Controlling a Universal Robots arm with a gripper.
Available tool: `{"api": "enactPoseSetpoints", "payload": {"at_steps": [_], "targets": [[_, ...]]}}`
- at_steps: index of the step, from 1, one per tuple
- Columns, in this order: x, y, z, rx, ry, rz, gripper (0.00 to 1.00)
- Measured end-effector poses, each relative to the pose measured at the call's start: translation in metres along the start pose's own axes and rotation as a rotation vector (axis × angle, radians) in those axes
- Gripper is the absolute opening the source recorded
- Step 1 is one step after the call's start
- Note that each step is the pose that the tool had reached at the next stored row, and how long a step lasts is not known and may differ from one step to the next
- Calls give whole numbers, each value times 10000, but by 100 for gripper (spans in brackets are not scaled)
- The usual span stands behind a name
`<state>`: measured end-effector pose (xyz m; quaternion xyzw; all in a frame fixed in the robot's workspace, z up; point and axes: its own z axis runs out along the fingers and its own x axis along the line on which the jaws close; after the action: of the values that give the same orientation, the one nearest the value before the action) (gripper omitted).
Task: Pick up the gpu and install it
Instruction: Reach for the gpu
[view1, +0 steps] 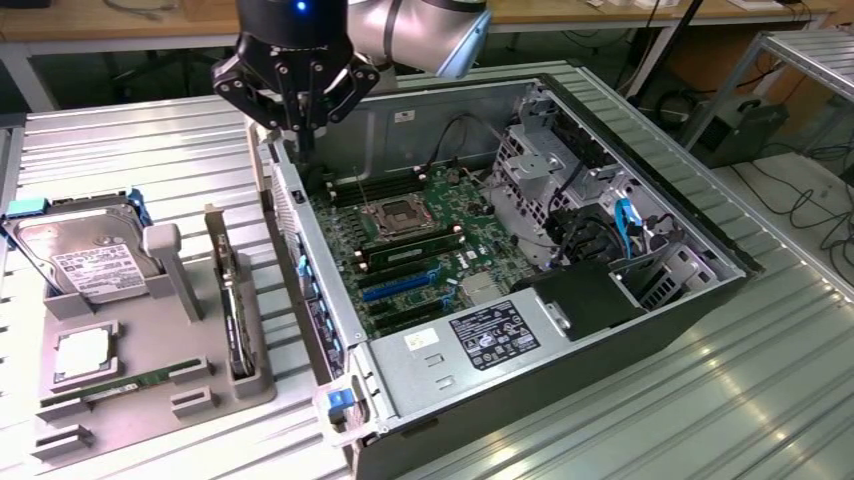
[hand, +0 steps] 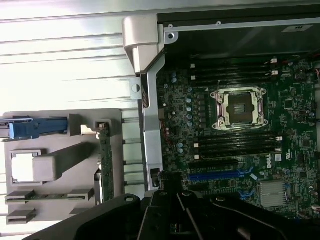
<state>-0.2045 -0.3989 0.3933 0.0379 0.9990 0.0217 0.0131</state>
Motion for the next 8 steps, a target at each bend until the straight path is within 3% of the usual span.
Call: {"api": "enactPoseSetpoints", "payload": {"at_steps": [8], "targets": [[41, -3, -2, 1, 1, -1, 11]]}}
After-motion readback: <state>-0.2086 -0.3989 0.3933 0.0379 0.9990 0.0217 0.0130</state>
